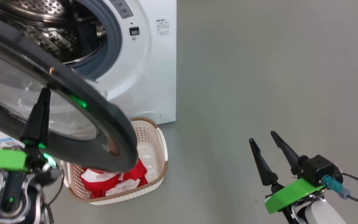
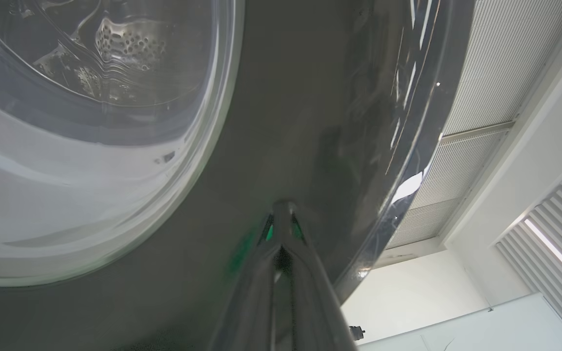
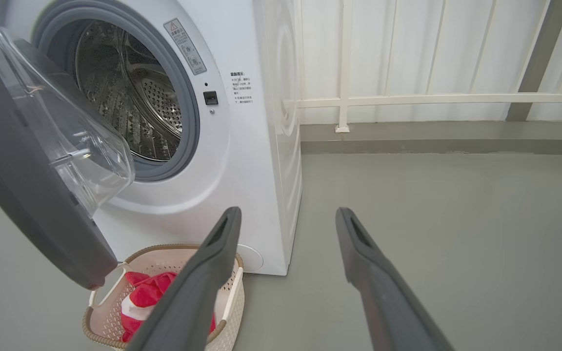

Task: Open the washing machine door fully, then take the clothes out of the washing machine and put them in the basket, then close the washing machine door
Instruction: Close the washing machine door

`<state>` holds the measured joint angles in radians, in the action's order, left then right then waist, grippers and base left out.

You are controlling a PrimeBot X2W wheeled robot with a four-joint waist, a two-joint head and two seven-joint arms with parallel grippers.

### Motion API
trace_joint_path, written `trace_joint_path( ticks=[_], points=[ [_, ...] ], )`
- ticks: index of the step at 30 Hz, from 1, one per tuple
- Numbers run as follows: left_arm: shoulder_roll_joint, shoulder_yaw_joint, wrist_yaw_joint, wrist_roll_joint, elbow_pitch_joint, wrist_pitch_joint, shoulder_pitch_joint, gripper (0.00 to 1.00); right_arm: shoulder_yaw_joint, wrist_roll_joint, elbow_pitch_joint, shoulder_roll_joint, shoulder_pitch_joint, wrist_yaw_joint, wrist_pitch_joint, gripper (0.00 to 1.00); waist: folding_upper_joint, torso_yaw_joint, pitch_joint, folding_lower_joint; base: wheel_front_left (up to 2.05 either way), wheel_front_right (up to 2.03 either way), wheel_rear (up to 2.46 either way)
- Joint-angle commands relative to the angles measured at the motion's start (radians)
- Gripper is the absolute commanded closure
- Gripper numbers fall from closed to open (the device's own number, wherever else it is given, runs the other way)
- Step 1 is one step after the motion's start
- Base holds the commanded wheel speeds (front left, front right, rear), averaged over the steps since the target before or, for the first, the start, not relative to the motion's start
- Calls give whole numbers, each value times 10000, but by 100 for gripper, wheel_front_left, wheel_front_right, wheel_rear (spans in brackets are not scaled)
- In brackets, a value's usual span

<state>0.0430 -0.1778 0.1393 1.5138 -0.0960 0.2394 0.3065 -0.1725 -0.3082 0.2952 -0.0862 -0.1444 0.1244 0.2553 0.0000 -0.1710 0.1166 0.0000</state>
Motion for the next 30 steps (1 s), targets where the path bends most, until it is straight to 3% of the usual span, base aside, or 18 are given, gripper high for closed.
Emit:
trace_joint_path(
  ticks=[1, 19, 30],
  points=[
    [130, -142, -133, -150, -38, -93, 687, 100, -142, -88, -283, -85, -460, 63, 65, 0, 0, -139, 277, 0, 0, 0, 0],
    [131, 75, -923, -426, 2346, -880, 3420, 100, -271, -137, -348, -261, -938, 63, 65, 0, 0, -215, 1394, 0, 0, 0, 0],
    [211, 34, -1151, -397, 3365, -1110, 5063, 100, -399, -221, -377, -132, -1252, 63, 65, 0, 0, -521, 2010, 0, 0, 0, 0]
  ],
)
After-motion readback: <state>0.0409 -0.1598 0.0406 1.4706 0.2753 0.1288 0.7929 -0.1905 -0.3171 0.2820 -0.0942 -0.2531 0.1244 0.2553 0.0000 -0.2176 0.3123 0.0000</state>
